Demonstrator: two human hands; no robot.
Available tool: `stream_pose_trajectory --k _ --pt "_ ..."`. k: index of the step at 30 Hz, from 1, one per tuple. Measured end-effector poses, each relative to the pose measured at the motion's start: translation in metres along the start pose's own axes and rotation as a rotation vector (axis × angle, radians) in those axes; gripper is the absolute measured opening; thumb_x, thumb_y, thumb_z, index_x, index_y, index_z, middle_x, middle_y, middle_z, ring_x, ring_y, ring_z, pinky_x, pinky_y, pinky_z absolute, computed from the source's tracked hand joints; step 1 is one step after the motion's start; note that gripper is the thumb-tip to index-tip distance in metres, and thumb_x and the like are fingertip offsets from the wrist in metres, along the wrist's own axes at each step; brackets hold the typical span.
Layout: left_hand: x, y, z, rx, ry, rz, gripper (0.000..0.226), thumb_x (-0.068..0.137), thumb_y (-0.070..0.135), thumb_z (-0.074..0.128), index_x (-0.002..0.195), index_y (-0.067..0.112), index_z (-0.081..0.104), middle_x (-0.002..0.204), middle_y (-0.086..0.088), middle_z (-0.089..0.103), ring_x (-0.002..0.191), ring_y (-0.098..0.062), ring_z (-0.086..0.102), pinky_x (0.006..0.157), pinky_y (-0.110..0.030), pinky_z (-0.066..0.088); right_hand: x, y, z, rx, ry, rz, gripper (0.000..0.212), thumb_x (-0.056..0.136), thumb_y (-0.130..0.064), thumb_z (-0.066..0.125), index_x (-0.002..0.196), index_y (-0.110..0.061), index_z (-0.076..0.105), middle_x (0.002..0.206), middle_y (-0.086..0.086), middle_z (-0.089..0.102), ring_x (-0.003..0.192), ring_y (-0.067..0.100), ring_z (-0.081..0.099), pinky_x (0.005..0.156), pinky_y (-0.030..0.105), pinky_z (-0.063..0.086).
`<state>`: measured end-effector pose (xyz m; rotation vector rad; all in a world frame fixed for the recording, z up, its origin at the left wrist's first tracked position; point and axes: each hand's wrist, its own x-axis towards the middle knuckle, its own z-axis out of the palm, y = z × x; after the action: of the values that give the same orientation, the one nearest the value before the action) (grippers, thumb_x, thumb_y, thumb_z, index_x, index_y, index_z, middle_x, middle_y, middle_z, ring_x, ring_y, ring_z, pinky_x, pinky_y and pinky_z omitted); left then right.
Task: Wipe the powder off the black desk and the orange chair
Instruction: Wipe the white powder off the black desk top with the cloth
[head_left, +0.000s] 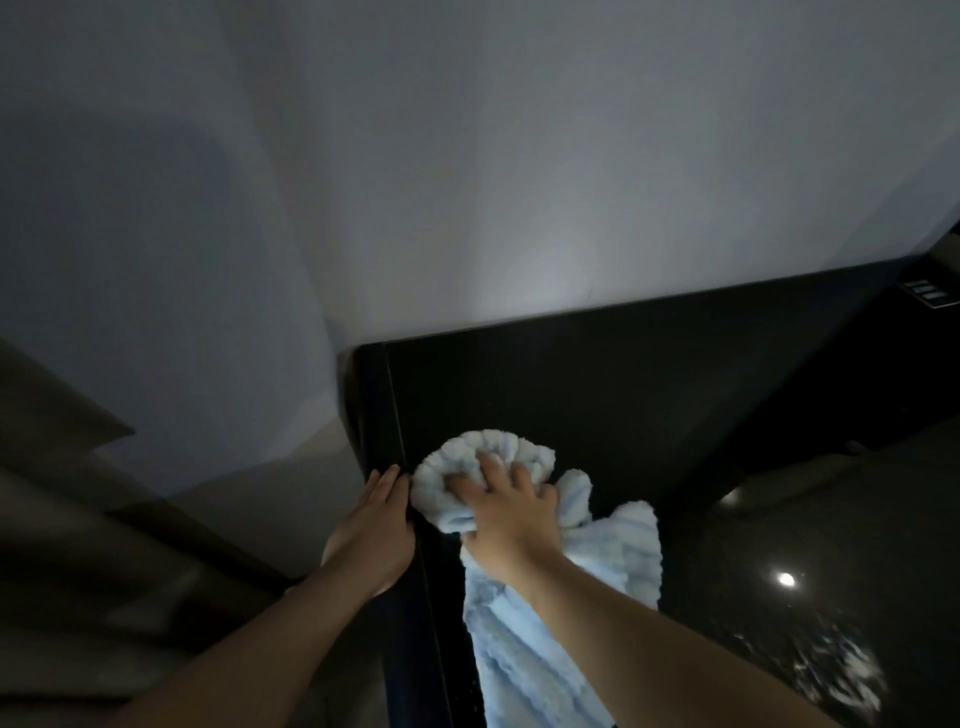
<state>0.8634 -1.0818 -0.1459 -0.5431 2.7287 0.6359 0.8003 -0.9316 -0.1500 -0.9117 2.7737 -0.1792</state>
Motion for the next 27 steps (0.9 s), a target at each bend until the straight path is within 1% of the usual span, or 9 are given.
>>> stream_pose_trajectory --k 2,6,8,10,13,15,22,24,27 --pt "-0.006 0.001 0.000 0.031 -0.034 0.005 0.059 0.100 0.021 0.031 0.151 0.014 0.003 0.159 0.000 -0.007 0.146 -0.016 -0.007 0.117 -0.030 0.006 -0.007 0.021 -0.004 -0.047 0.020 0.028 0.051 0.086 -0.034 0.051 0.132 -0.044 0.031 0.153 -0.005 0.016 0.131 0.031 0.026 0.097 0.051 0.030" --pt "-0.015 0.012 -0.002 0.096 -0.092 -0.016 0.060 0.101 0.024 0.029 0.150 0.012 -0.002 0.159 -0.003 -0.011 0.146 -0.021 -0.008 0.118 -0.034 0.010 -0.027 0.065 -0.020 -0.048 -0.004 0.346 0.056 0.086 -0.037 0.052 0.136 -0.040 0.026 0.148 -0.004 0.021 0.127 0.030 0.032 0.095 0.049 0.035" --pt "-0.019 0.018 0.000 0.106 -0.100 -0.025 0.060 0.101 0.022 0.029 0.150 0.010 -0.004 0.158 -0.005 -0.012 0.146 -0.022 -0.009 0.119 -0.035 0.010 -0.032 0.062 -0.026 -0.002 0.073 0.433 0.060 0.085 -0.038 0.052 0.138 -0.039 0.025 0.146 -0.001 0.025 0.123 0.031 0.036 0.093 0.048 0.036" --pt "-0.020 0.022 0.002 0.095 -0.087 -0.046 0.060 0.100 0.017 0.029 0.150 0.009 -0.005 0.158 -0.005 -0.013 0.146 -0.022 -0.010 0.119 -0.035 0.009 -0.035 0.036 -0.024 0.067 0.152 0.355 0.064 0.083 -0.039 0.051 0.140 -0.044 0.022 0.149 0.001 0.022 0.125 0.033 0.035 0.094 0.049 0.035" --pt "-0.023 0.025 0.007 0.080 -0.049 -0.065 0.062 0.097 0.011 0.030 0.150 0.009 -0.003 0.158 -0.004 -0.011 0.146 -0.021 -0.011 0.119 -0.034 0.010 -0.046 -0.007 0.002 0.118 0.013 0.148 0.067 0.086 -0.037 0.050 0.140 -0.049 0.012 0.157 -0.003 0.002 0.139 0.033 0.012 0.103 0.058 0.019" --pt "-0.026 0.026 0.011 0.072 -0.028 -0.065 0.063 0.097 0.012 0.031 0.150 0.011 -0.002 0.159 -0.003 -0.010 0.146 -0.020 -0.011 0.119 -0.034 0.010 -0.052 -0.005 0.009 0.088 -0.026 0.117 0.064 0.088 -0.035 0.051 0.139 -0.049 0.015 0.158 -0.006 -0.001 0.141 0.032 0.006 0.104 0.058 0.016" --pt "-0.039 0.015 0.024 -0.037 -0.017 0.022 0.066 0.097 0.014 0.034 0.150 0.016 -0.003 0.159 0.000 -0.006 0.146 -0.017 -0.010 0.117 -0.030 0.006 -0.055 0.050 -0.021 -0.078 0.089 0.385 0.064 0.087 -0.030 0.051 0.142 -0.036 0.020 0.152 0.001 0.017 0.128 0.032 0.031 0.098 0.052 0.028" --pt "-0.040 0.010 0.027 -0.069 0.002 0.051 0.066 0.096 0.014 0.036 0.151 0.016 -0.001 0.159 0.000 -0.005 0.145 -0.015 -0.010 0.116 -0.028 0.004 -0.054 0.027 -0.015 -0.007 0.141 0.257 0.062 0.086 -0.028 0.049 0.140 -0.042 0.023 0.155 0.003 0.013 0.130 0.032 0.027 0.098 0.052 0.024" --pt "-0.040 0.003 0.028 -0.187 0.000 0.063 0.067 0.095 0.012 0.039 0.151 0.016 0.002 0.159 0.003 -0.001 0.144 -0.009 -0.010 0.117 -0.027 0.003 -0.059 -0.014 0.008 0.067 0.017 0.026 0.065 0.087 -0.027 0.051 0.139 -0.047 0.016 0.157 -0.002 0.001 0.138 0.033 0.012 0.103 0.056 0.014"
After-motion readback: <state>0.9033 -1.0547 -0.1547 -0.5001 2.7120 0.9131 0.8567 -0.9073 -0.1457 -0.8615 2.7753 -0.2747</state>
